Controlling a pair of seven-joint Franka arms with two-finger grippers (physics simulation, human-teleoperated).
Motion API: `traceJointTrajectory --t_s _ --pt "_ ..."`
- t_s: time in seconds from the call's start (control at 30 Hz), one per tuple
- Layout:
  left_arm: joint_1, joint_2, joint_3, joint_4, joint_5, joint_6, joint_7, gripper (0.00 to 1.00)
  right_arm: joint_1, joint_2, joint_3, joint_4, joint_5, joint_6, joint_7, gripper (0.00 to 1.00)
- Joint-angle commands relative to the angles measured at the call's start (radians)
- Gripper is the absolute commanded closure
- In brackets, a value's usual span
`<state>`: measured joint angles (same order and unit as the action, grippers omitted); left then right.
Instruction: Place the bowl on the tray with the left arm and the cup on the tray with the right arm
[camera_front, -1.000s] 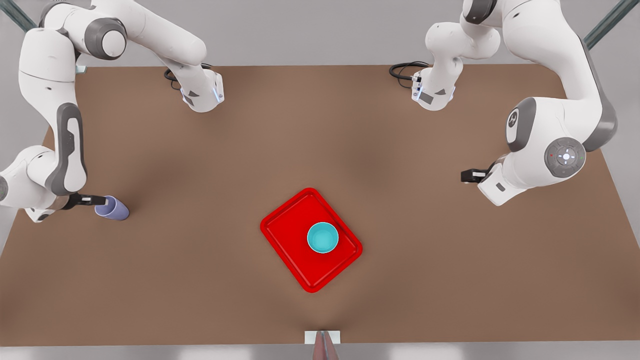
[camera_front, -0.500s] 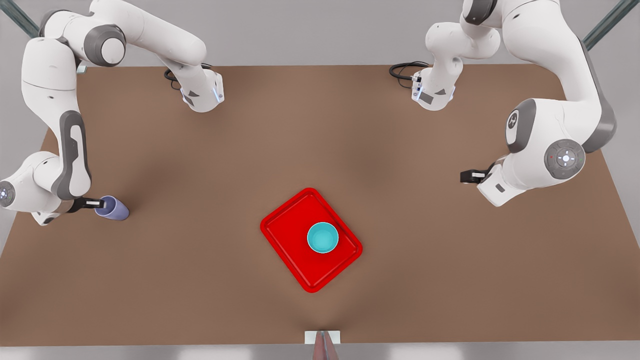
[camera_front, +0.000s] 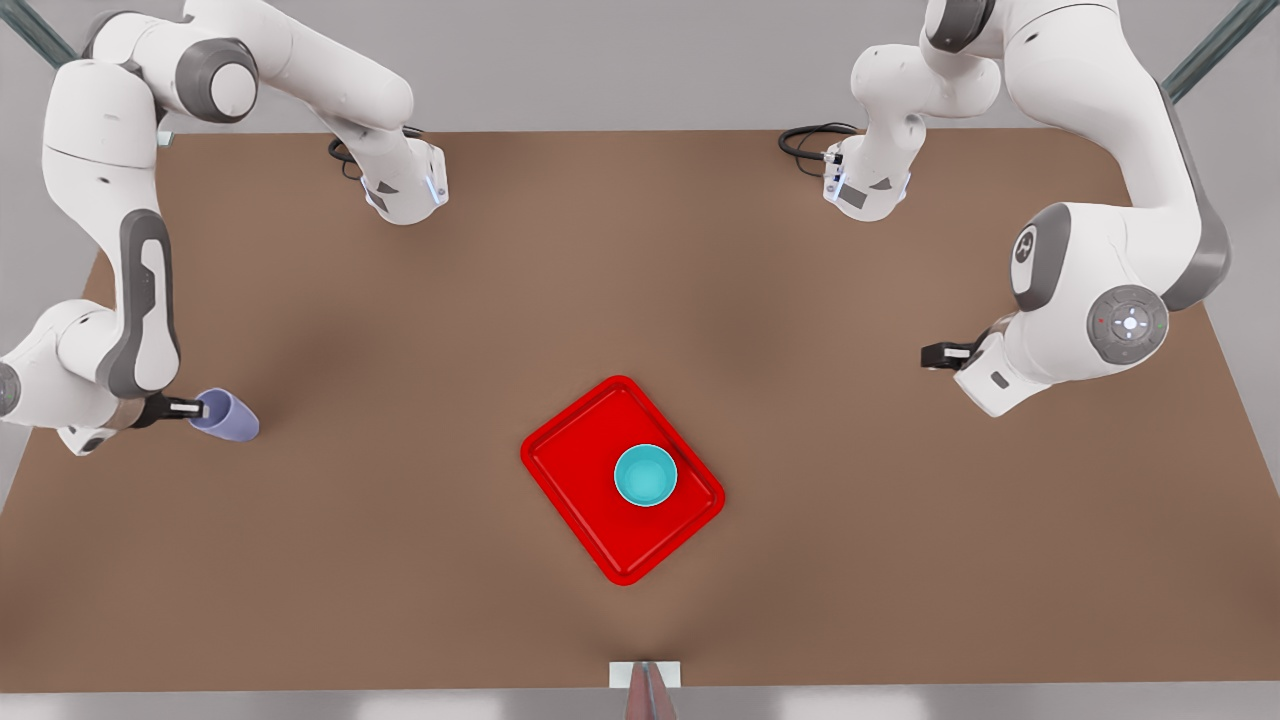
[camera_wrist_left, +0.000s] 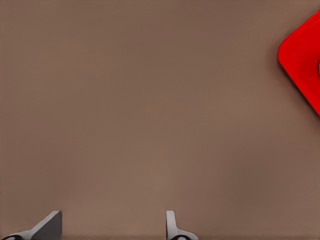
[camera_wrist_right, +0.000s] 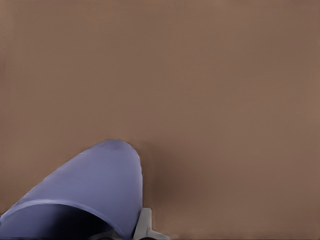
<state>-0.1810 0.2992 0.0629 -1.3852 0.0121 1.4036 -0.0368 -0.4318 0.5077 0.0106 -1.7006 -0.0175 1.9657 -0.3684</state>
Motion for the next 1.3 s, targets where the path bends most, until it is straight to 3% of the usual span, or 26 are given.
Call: traceJointTrajectory --t_s 0.0,0.3,0.5,0.57,0.77,0.93,1.03,1.27 --pt "0.0 0.0 0.0 0.0 0.002 0.0 0.0 0.0 0.004 -0.005 0.002 0.004 -0.01 -0.002 0.008 0.79" --pt "0.001 0.0 0.002 0.0 0.002 0.0 -0.005 0.0 0.134 -0.012 0.003 0.222 -0.032 -0.278 0.193 0.79" --pt "0.001 0.006 0.002 0.0 0.005 0.0 -0.003 0.0 0.166 -0.011 0.037 0.311 -0.024 -0.357 0.266 0.79" --pt "0.001 0.005 0.002 0.0 0.003 0.0 -0.006 0.0 0.168 -0.009 0.049 0.312 -0.022 -0.357 0.269 0.79" --pt "0.006 0.011 0.006 0.0 0.003 0.003 -0.003 0.0 0.18 0.0 0.193 0.312 -0.019 -0.343 0.396 0.79" --pt "0.008 0.008 0.005 0.0 0.002 0.005 -0.002 0.0 0.226 0.022 0.219 0.308 0.019 -0.341 0.471 0.79" --pt "0.008 0.006 0.005 0.002 0.0 0.005 -0.011 0.0 0.242 0.035 0.308 0.309 0.017 -0.341 0.62 0.79" --pt "0.008 0.005 0.005 0.002 0.002 0.003 -0.006 0.0 0.499 0.11 0.309 0.386 0.024 -0.255 0.951 0.79"
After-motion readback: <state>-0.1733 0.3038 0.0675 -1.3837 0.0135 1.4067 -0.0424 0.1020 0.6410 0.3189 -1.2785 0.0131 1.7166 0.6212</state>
